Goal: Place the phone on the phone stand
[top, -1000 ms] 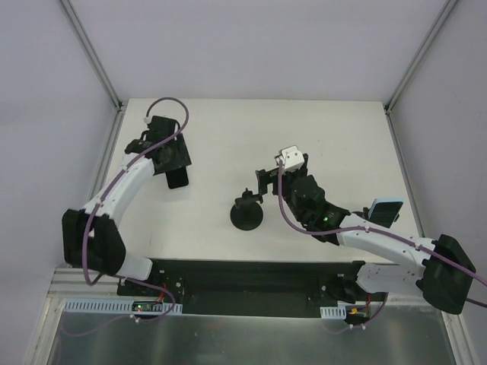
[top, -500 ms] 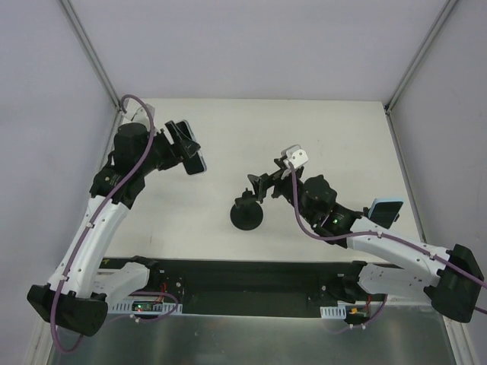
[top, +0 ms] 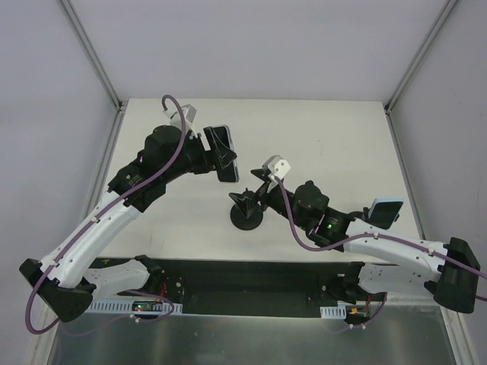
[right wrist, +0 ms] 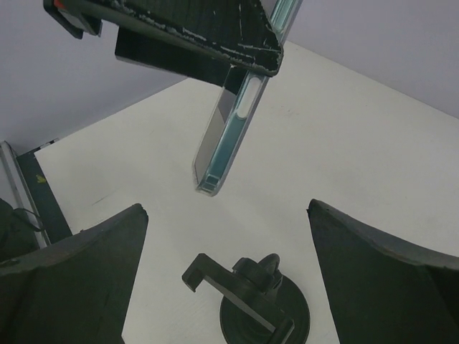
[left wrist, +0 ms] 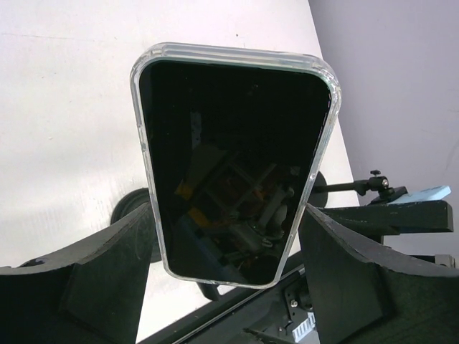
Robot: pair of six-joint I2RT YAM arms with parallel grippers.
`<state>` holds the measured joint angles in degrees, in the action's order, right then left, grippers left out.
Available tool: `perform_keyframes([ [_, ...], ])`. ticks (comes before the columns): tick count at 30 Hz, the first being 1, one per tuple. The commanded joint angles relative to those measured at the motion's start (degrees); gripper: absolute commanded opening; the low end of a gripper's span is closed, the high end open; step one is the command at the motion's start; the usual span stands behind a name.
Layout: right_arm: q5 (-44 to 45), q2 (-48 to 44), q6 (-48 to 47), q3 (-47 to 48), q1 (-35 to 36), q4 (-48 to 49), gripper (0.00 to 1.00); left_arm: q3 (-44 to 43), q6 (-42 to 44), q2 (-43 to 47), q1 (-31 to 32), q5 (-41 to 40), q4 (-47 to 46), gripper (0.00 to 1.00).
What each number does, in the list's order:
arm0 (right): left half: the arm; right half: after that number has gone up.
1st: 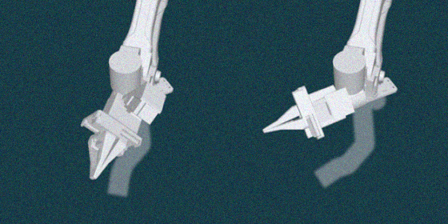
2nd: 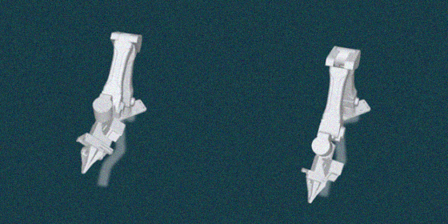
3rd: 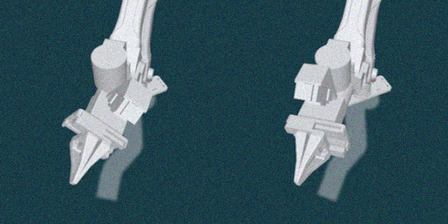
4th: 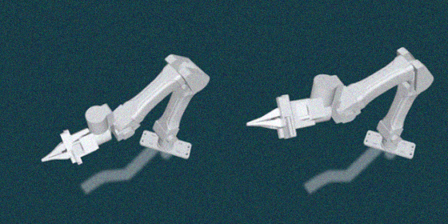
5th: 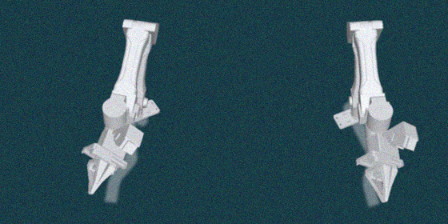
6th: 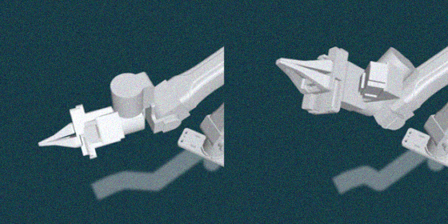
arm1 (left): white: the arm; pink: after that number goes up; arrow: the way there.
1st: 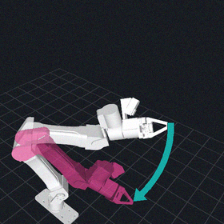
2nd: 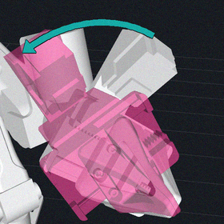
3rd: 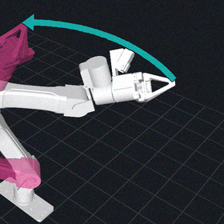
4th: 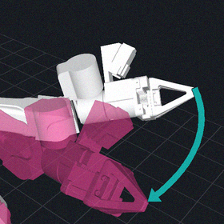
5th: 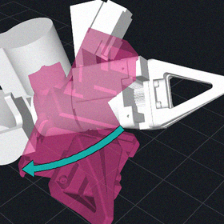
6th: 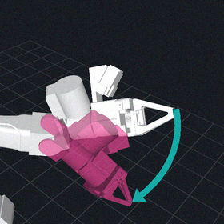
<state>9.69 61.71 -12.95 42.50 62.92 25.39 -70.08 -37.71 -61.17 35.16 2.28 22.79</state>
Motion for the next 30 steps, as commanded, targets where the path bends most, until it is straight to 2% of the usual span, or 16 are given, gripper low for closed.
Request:
perform_keyframes([
  [1,4.71,-0.28,0.29,1.97,0.72,5.37,0.97,-3.22,-3.41,0.17,3.07,-6.85,-4.59,0.00],
  [4,8.57,-0.54,2.48,1.10,0.72,6.43,0.99,-2.95,-5.08,-0.53,4.39,-7.47,-4.68,0.00],
  [9,9.73,-0.10,3.98,0.92,0.72,6.96,0.90,-3.04,-5.88,-2.02,7.64,-8.87,-5.47,0.00],
  [15,9.55,1.30,6.09,1.18,0.81,7.92,0.73,-4.09,-6.06,-3.70,10.19,-9.75,-6.96,0.00],
  [23,9.91,3.50,8.29,0.83,0.81,10.29,0.59,-2.69,-6.76,-3.26,11.86,-10.63,-10.47,0.00],
  [26,9.20,4.12,8.73,0.92,0.81,10.74,0.49,-1.72,-7.11,-2.73,12.22,-10.28,-11.62,0.00],
  [30,9.55,3.68,8.47,0.30,0.81,11.61,0.29,-0.50,-7.29,-2.03,12.30,-9.49,-12.32,0.00],
])
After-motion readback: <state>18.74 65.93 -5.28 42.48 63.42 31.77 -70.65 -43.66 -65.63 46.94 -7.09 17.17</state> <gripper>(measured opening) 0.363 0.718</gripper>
